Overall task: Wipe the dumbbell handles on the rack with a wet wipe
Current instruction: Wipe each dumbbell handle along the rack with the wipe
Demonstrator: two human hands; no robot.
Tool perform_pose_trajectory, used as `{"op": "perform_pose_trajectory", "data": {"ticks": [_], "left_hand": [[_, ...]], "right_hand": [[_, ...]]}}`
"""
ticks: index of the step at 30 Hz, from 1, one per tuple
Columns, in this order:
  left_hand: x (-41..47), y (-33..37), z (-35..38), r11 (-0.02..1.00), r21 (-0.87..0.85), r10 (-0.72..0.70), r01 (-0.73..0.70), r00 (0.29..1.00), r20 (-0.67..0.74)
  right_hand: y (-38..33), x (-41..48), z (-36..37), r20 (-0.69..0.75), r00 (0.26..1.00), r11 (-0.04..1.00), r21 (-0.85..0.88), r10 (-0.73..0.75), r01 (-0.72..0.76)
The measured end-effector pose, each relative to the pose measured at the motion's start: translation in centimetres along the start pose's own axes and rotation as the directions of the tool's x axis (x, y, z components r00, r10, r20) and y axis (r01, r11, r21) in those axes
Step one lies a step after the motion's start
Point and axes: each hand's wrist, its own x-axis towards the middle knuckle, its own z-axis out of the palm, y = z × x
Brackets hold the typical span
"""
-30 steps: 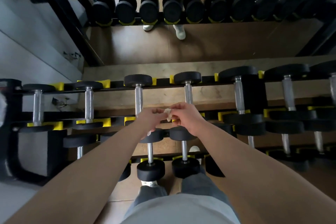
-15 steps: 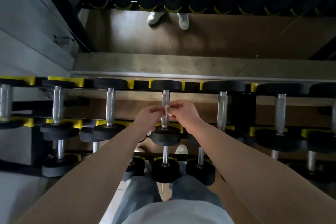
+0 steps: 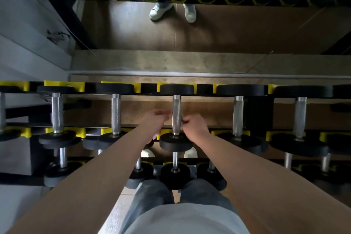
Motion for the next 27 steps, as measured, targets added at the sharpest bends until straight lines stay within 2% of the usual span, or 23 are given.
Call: {"op": "perform_pose_trajectory", "data": {"ticks": [2,4,6,8,11,13,15,16,18,20,21,23,25,27], "left_hand": [[0.2,0.0,-0.2,1.0,0.01,-0.002,0.002,1.0,0.019],[0.4,-0.2,-0.3,1.0,0.007,-0.019,0.018,0.999,0.034],[0.5,-0.3,-0.6,0.999,0.011,-0.038,0.037,0.999,0.036],[0.8,-0.6,-0.8,0.998,-0.02,-0.053,0.054,0.998,0.038],[0.8,-1.0,-0.7,0.993,-0.064,-0.098,0.099,0.995,0.023],[0.6,-1.2,-0.6,0.993,-0.046,-0.113,0.113,0.994,0.01],[0.5,-1.4,-0.4,0.992,-0.042,-0.117,0.117,0.993,0.005],[0.5,-1.5,-0.3,0.992,-0.046,-0.119,0.119,0.993,0.007],[0.5,-1.7,-0.1,0.99,-0.057,-0.125,0.126,0.992,0.018],[0.4,-1.8,0.1,0.99,-0.06,-0.129,0.131,0.991,0.04],[0.3,-1.8,0.2,0.988,-0.063,-0.134,0.137,0.989,0.055],[0.2,-1.6,0.4,0.986,-0.081,-0.14,0.146,0.988,0.072],[0.2,-1.5,0.4,0.984,-0.093,-0.143,0.149,0.987,0.077],[0.2,-1.5,0.2,0.985,-0.1,-0.134,0.144,0.986,0.094]], "right_hand": [[0.6,-0.2,0.1,0.094,0.996,0.997,-0.075,0.001,0.006],[0.6,-0.1,-0.2,0.093,0.995,0.999,-0.034,0.025,-0.022],[0.3,0.4,-0.6,0.072,0.988,0.957,0.249,0.135,-0.149],[-0.6,1.4,-1.2,0.085,0.968,0.792,0.56,0.237,-0.243],[-2.6,2.8,-2.6,0.001,0.976,0.696,0.7,0.219,-0.157],[-3.7,2.9,-3.0,-0.073,0.981,0.748,0.657,0.179,-0.088],[-3.3,2.1,-2.8,-0.11,0.984,0.885,0.46,0.144,-0.078],[-2.9,1.6,-2.6,-0.079,0.988,0.929,0.359,0.132,-0.095],[-1.7,0.5,-2.2,0.088,0.99,0.988,0.098,0.113,-0.121],[-1.1,-0.2,-2.0,0.239,0.963,0.987,-0.13,0.121,-0.092],[-0.9,-0.3,-1.8,0.248,0.96,0.985,-0.14,0.133,-0.1],[-0.9,0.0,-1.6,0.194,0.969,0.988,-0.03,0.155,-0.152],[-1.4,0.6,-1.6,0.098,0.979,0.964,0.183,0.18,-0.195],[-2.4,1.4,-2.1,0.029,0.979,0.86,0.472,0.204,-0.193]]}}
